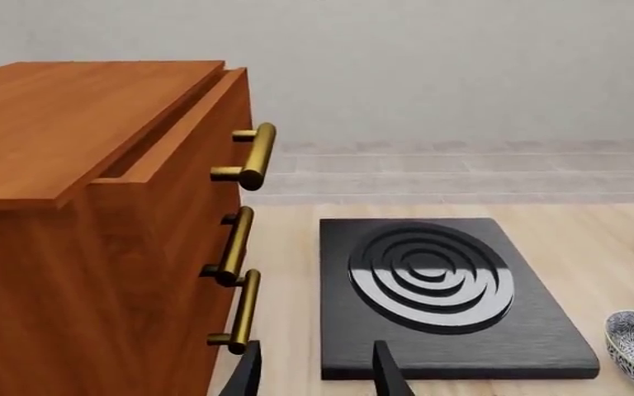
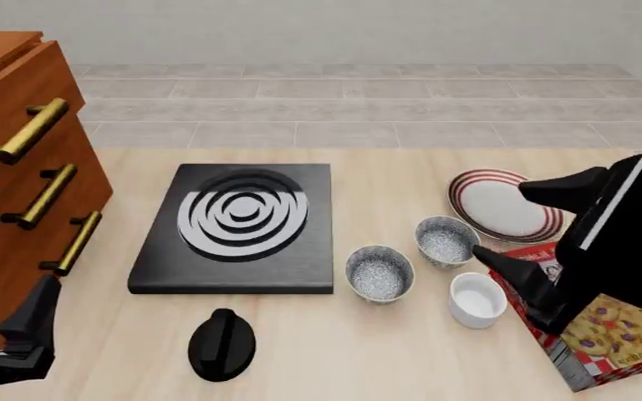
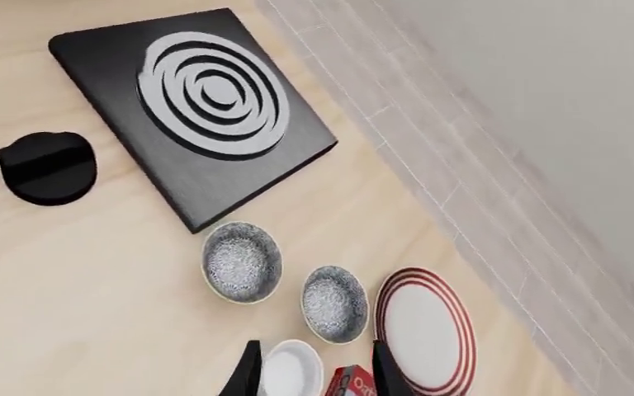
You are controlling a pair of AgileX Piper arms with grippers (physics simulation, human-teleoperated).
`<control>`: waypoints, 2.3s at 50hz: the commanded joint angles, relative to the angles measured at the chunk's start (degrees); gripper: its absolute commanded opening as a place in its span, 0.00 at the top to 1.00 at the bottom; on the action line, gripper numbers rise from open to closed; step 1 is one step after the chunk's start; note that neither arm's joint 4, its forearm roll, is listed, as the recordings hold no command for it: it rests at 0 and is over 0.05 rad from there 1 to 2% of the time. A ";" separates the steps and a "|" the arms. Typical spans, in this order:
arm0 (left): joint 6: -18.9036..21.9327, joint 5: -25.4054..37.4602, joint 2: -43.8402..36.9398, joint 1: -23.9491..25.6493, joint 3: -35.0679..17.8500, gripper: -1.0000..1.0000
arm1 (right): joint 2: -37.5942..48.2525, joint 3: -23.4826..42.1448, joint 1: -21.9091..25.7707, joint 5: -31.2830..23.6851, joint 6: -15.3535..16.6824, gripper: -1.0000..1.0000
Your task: Pick the akita bowl from table center and place it on the plate.
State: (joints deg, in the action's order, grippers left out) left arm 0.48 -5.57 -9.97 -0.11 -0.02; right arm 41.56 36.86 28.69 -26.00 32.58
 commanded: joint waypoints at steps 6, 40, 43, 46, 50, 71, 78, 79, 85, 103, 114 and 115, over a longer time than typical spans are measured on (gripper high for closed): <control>-0.13 0.63 1.03 -0.60 -0.02 0.00 | 10.65 2.09 8.72 -1.37 9.43 0.00; -0.63 -2.57 -3.68 -0.16 0.01 0.00 | 27.92 0.26 8.55 6.54 18.91 0.00; -0.58 -2.79 -4.02 -0.07 0.01 0.00 | 29.25 0.27 8.65 7.03 19.72 0.00; -0.51 -2.75 -4.04 -0.05 0.01 0.00 | 30.83 1.08 9.02 7.18 19.64 0.00; -0.39 -2.97 -4.44 0.08 0.01 0.00 | 33.51 0.96 8.41 8.20 21.31 0.00; 0.99 -3.99 -5.56 0.37 0.02 0.00 | 42.73 4.41 8.41 8.89 24.04 0.00; 1.40 -3.57 -4.94 0.54 0.02 0.00 | 45.62 4.95 7.59 9.76 25.13 0.00; 1.52 -3.58 -4.96 0.58 0.02 0.00 | 45.75 5.06 7.32 10.01 25.63 0.00; 1.49 -4.04 -5.49 0.53 0.02 0.00 | 47.19 5.82 5.84 11.01 27.11 0.00; 1.79 -4.50 -6.12 0.74 0.02 0.00 | 51.43 7.86 6.32 11.73 26.14 0.00; 1.92 -4.51 -6.19 0.72 0.02 0.00 | 53.23 8.36 6.97 12.04 25.24 0.00; 2.02 -4.35 -5.93 0.64 0.02 0.00 | 53.44 8.48 6.82 12.13 25.30 0.00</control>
State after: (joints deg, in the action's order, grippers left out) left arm 2.28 -9.93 -15.96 0.60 -0.01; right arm 93.29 44.56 35.36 -14.25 58.31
